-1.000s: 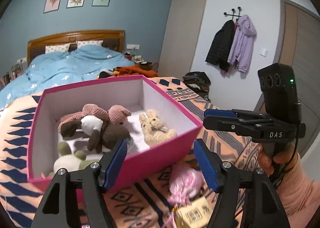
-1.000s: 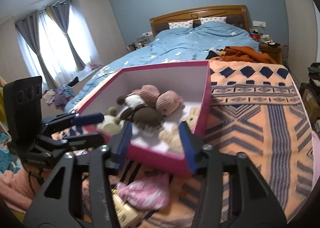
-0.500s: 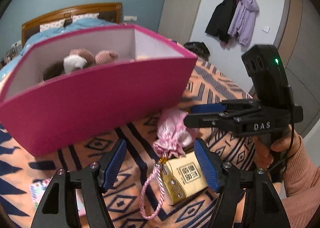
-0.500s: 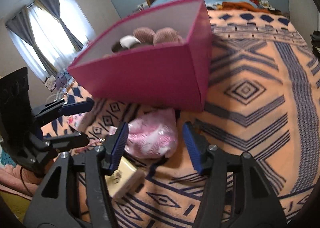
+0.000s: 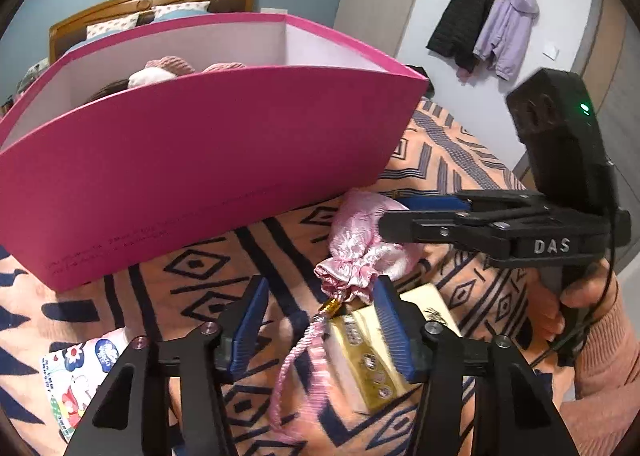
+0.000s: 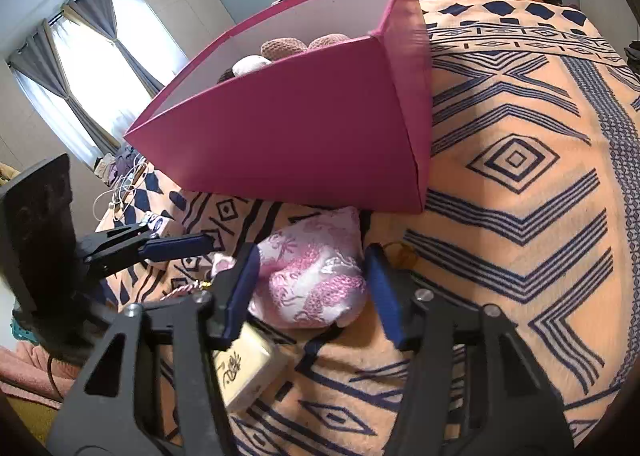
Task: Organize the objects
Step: 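Move the right gripper to the pink drawstring pouch and close on it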
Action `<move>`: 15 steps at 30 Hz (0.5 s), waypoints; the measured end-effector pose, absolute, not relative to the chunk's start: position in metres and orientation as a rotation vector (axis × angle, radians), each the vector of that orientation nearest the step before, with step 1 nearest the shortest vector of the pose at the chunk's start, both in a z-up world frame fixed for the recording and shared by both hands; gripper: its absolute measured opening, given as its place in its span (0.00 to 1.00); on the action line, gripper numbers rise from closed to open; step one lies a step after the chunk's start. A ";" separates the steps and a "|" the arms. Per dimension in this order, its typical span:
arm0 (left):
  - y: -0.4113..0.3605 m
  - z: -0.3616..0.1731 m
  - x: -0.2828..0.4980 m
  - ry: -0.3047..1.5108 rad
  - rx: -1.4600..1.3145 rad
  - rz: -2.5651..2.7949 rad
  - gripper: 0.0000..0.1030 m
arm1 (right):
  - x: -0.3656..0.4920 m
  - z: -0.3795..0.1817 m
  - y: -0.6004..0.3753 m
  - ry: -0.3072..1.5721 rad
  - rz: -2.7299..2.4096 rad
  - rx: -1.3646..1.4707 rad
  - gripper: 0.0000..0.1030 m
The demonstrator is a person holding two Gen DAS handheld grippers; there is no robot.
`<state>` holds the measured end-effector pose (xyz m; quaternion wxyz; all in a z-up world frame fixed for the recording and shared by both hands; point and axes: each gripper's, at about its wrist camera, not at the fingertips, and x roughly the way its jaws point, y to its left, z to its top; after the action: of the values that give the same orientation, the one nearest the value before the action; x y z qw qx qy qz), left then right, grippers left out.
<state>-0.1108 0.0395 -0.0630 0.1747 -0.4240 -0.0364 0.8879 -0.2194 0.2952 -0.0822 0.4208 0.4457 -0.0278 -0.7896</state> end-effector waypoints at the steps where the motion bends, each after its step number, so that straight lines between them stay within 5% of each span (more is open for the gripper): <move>1: 0.039 -0.064 -0.111 -0.102 -1.205 2.523 0.51 | -0.218 -0.082 0.296 -0.070 -1.979 1.117 0.48; 6: 0.031 -0.065 -0.114 -0.101 -1.228 2.577 0.49 | -0.209 -0.083 0.301 -0.101 -1.973 1.129 0.39; 15: 0.026 -0.060 -0.117 -0.132 -1.217 2.542 0.49 | -0.199 -0.081 0.307 -0.114 -1.973 1.136 0.42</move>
<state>-0.1171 0.0257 -0.0602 0.1593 -0.4258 -0.0461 0.8895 -0.1992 0.3066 -0.0808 0.4176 0.4527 -0.0456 -0.7865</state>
